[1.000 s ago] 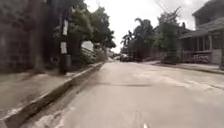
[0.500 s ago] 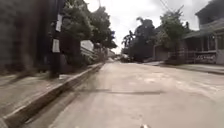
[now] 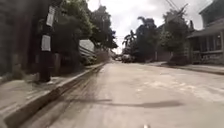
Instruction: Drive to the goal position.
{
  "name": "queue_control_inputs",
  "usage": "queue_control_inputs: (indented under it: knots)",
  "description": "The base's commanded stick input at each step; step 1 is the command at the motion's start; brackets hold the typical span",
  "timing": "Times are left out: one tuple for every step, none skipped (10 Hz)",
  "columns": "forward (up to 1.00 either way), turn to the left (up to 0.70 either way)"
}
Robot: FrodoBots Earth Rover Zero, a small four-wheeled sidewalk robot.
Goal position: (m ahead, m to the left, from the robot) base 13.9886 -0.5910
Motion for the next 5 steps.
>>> queue_control_inputs:
  knots:
    - [1.00, -0.09]
    - [1.00, -0.10]
    - [1.00, -0.10]
    - [1.00, -0.07]
    - [1.00, -0.06]
